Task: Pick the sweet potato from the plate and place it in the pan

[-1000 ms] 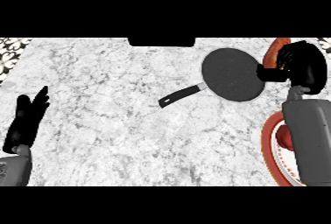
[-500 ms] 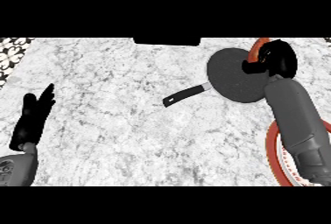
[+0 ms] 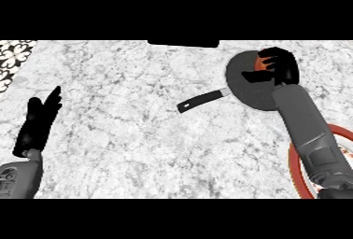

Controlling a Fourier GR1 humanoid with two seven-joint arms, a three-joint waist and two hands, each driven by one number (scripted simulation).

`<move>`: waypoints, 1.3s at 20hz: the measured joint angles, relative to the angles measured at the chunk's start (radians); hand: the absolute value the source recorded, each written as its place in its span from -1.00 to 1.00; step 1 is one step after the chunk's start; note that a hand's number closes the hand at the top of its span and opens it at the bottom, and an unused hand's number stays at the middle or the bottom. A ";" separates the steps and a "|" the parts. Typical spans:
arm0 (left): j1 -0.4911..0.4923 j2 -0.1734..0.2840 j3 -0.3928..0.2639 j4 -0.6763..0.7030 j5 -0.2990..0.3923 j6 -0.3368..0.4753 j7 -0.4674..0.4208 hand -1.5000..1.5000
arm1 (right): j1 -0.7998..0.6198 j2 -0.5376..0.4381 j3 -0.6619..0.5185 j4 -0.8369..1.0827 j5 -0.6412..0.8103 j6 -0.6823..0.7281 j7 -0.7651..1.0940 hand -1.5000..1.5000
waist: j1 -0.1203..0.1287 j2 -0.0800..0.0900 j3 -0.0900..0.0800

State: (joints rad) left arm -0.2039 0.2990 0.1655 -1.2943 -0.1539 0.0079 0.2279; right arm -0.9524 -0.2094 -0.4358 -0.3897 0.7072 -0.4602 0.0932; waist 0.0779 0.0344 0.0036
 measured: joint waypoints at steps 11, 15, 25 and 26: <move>0.001 -0.001 -0.001 0.003 -0.004 -0.001 -0.012 0.00 | -0.030 0.024 -0.122 0.059 -0.117 -0.126 -0.242 -1.00 | 0.013 0.003 0.000; 0.003 -0.004 -0.002 -0.004 -0.006 0.003 -0.004 0.00 | -0.041 0.015 -0.174 0.060 -0.166 -0.178 -0.316 -1.00 | 0.007 0.001 0.001; 0.029 0.014 0.031 -0.003 0.003 0.002 0.013 0.00 | 0.014 -0.070 -0.266 0.044 -0.280 -0.200 -0.387 -1.00 | -0.050 -0.024 -0.002; 0.037 0.016 0.033 -0.011 0.003 0.001 0.018 0.00 | 0.027 -0.086 -0.271 0.031 -0.293 -0.187 -0.388 -1.00 | -0.055 -0.026 -0.002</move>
State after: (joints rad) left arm -0.1666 0.3145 0.1983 -1.3052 -0.1506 0.0094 0.2454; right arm -0.9255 -0.2957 -0.7072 -0.3582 0.4138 -0.6474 -0.2951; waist 0.0231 0.0081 0.0014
